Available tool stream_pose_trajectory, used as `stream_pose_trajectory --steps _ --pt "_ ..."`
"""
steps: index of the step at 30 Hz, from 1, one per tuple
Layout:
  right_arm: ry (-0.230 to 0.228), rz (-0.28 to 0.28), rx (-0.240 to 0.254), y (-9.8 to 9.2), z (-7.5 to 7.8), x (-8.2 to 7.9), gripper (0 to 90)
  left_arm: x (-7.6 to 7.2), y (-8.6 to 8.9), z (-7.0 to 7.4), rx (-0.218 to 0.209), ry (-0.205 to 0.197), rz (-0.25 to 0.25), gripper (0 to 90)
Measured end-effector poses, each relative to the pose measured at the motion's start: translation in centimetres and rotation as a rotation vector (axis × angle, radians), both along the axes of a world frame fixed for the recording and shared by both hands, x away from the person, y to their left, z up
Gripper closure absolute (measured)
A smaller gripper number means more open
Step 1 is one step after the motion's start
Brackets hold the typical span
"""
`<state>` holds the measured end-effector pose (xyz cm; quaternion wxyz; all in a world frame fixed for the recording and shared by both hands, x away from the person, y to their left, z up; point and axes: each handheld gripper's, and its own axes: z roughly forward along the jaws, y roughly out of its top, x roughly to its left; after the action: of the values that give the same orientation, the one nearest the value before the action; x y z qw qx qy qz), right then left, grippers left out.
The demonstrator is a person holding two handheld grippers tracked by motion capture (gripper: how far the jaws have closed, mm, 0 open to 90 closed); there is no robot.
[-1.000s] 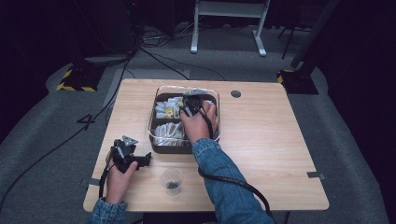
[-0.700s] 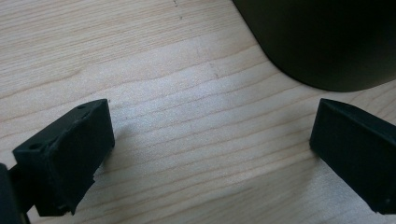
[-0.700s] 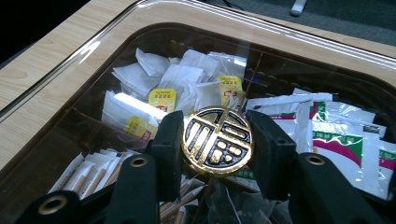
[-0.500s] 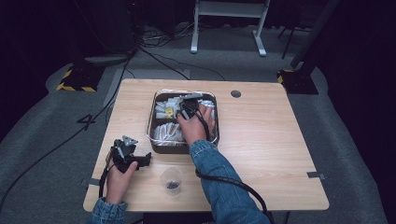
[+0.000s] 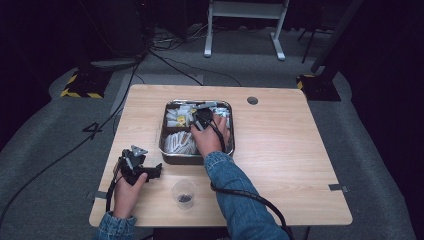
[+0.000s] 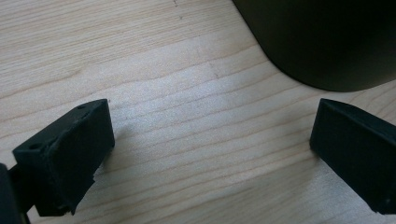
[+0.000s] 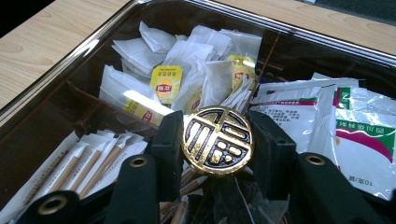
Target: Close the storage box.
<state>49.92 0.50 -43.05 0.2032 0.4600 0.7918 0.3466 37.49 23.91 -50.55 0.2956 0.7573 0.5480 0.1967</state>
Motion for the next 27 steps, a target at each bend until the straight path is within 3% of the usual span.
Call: stream_pose_trajectory --steps 8,16,27 --pt "0.004 0.008 -0.001 -0.42 -0.26 0.20 59.0 0.01 0.01 0.00 0.000 0.000 -0.001 0.2" --pt "-0.009 0.052 -0.004 -0.65 -0.65 0.73 58.9 0.01 -0.02 -0.02 -0.002 -0.002 0.002 0.2" --pt "-0.012 0.047 0.008 -0.76 -0.82 0.63 58.0 0.00 -0.01 -0.02 -0.001 -0.002 0.002 0.2"
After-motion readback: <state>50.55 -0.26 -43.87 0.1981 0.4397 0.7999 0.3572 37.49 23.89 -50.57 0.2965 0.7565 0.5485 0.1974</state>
